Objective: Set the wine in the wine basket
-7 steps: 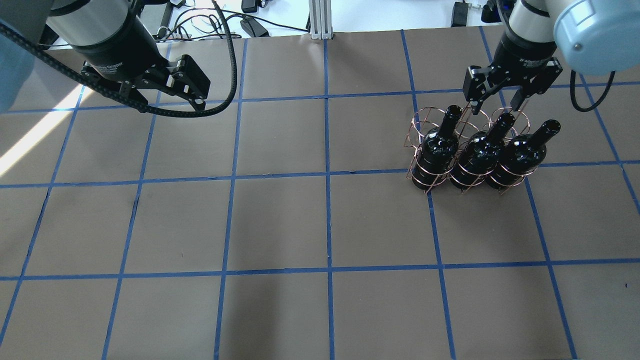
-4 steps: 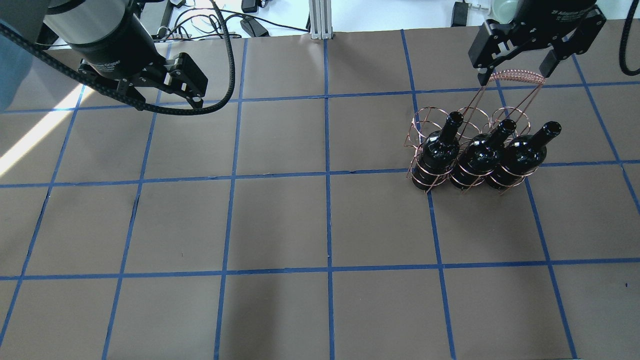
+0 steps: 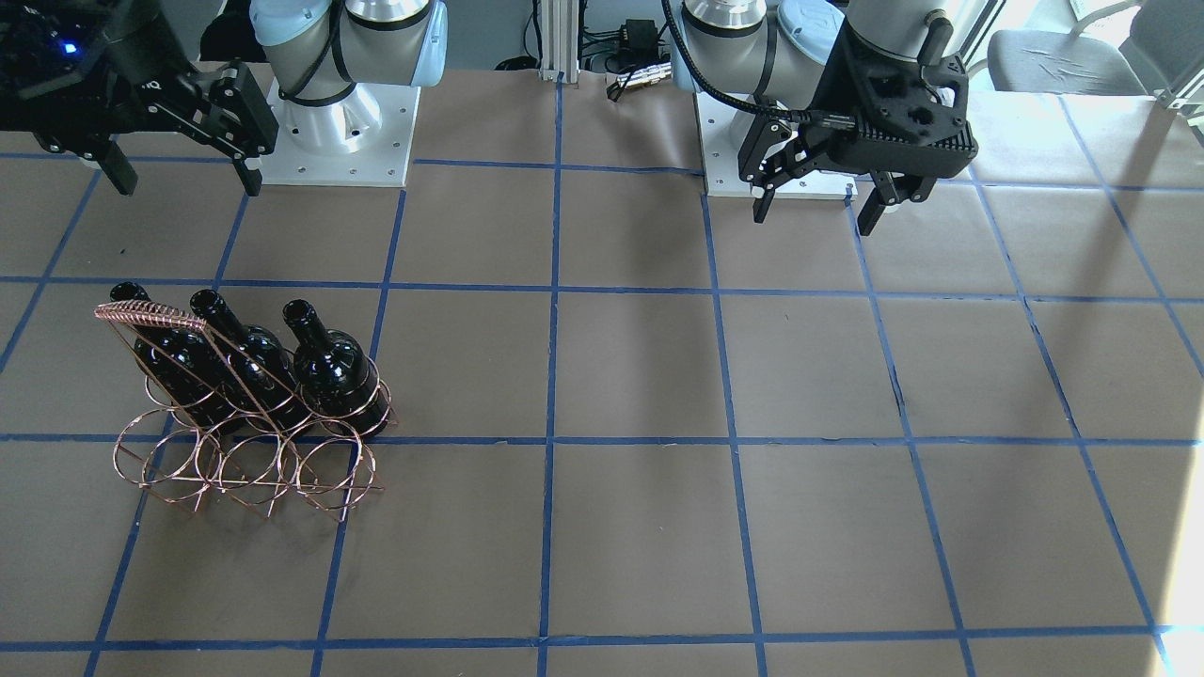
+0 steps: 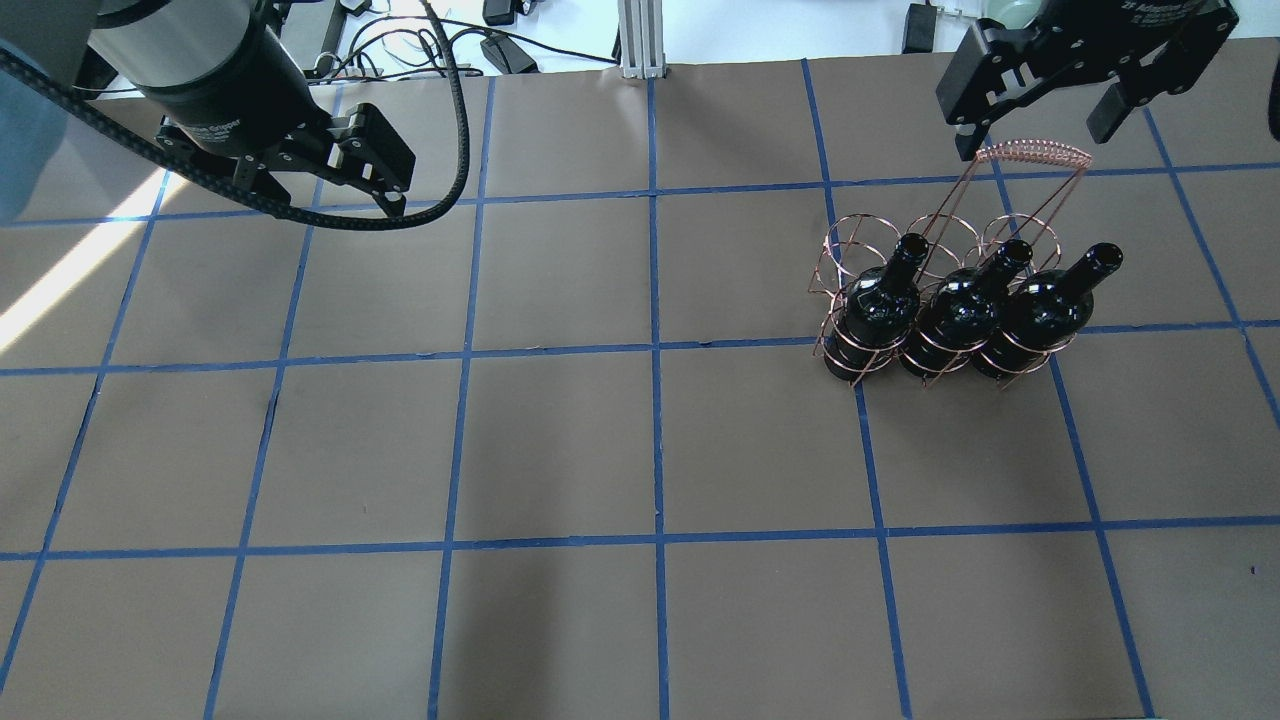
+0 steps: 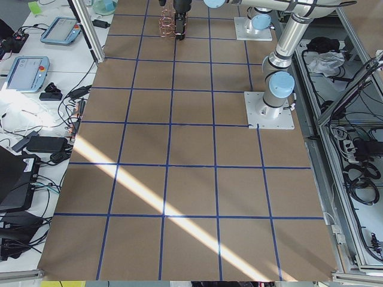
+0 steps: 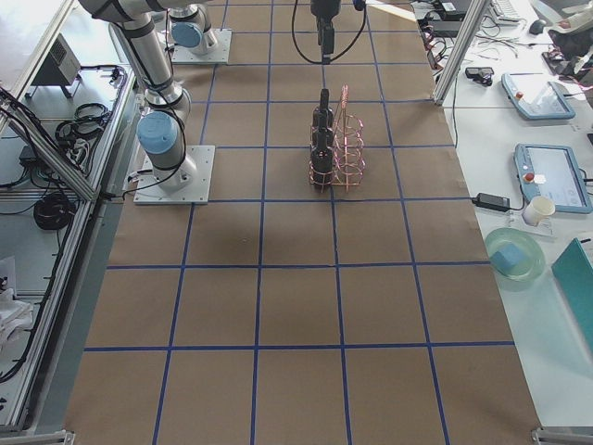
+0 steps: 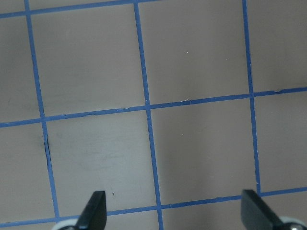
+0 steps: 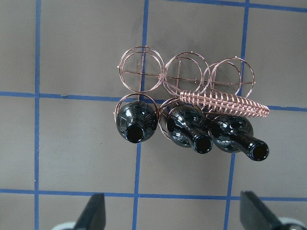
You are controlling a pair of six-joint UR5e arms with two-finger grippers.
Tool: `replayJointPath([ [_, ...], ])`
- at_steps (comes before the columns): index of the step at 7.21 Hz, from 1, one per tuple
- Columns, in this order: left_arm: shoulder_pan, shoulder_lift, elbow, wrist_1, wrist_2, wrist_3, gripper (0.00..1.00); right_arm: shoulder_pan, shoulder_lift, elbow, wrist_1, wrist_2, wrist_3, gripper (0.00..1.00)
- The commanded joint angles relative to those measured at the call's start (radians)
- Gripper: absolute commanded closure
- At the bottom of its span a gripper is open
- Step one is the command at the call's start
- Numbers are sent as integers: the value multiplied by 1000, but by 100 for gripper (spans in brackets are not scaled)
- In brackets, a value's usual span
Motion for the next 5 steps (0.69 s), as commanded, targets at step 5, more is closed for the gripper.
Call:
replayJointPath([
  [5,2,2,-5,26,2,2,0,39,-38,59,1,-16,-6,0],
])
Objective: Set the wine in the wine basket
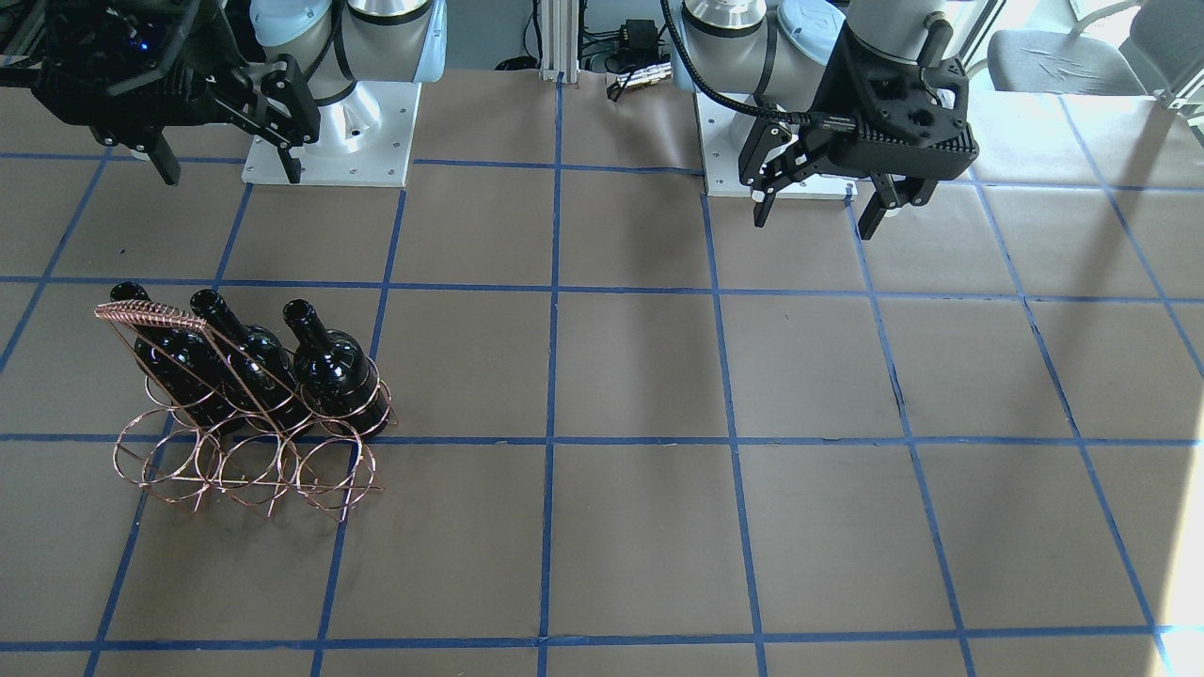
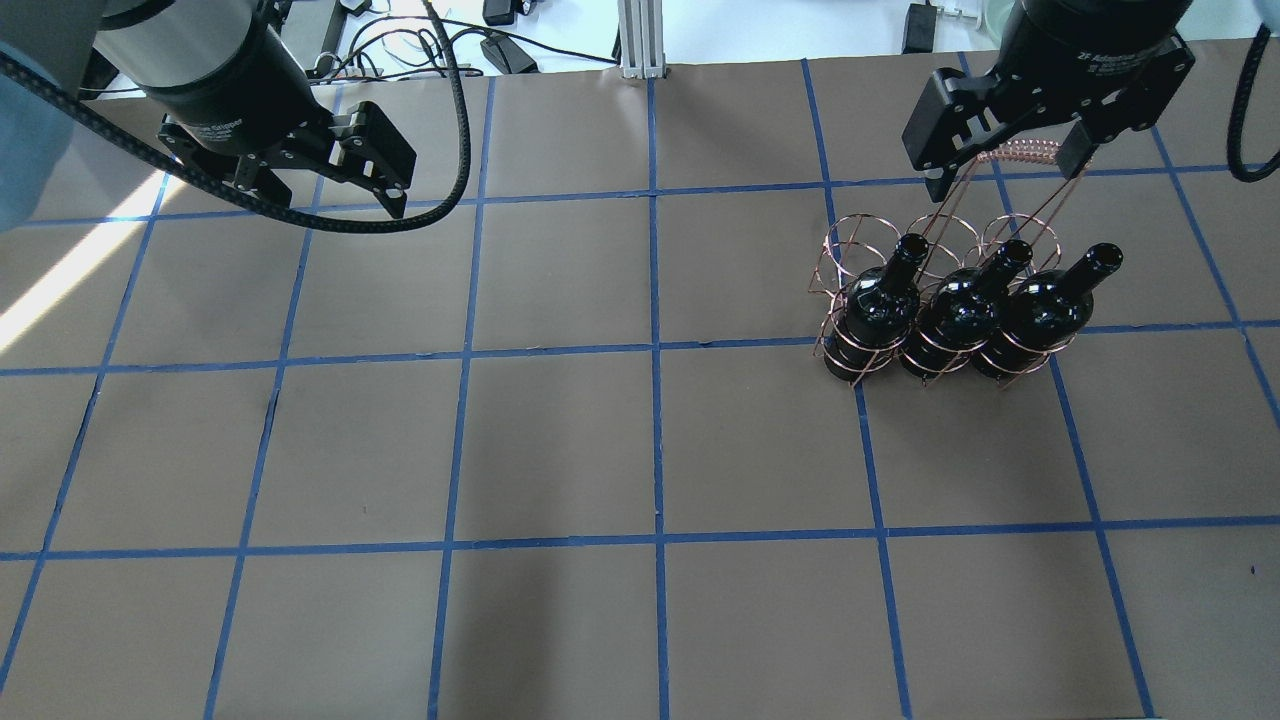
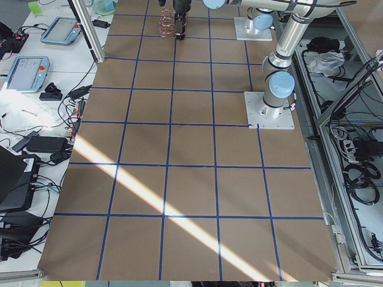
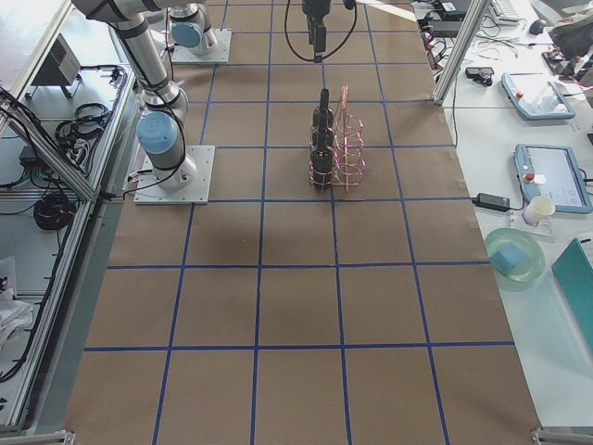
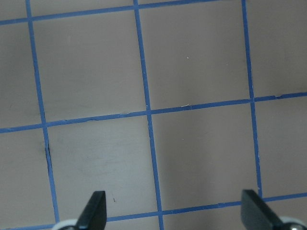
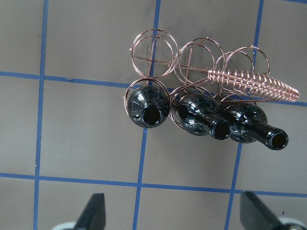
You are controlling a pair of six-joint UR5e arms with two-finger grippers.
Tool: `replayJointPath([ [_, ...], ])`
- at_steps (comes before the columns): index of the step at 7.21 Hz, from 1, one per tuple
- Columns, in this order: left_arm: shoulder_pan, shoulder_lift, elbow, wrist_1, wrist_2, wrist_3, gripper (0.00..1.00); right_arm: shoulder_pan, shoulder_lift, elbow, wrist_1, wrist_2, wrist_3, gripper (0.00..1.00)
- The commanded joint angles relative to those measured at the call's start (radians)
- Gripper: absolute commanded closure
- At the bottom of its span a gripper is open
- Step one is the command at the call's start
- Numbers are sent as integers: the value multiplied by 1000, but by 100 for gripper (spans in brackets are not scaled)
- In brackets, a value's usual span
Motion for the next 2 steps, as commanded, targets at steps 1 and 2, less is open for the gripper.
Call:
replayJointPath([
  [1,1,1,4,4,1,0,0,-1,-10,10,5,-2,-10,0],
  [2,3,1,4,4,0,0,0,-1,-11,24,4,0,-16,0],
])
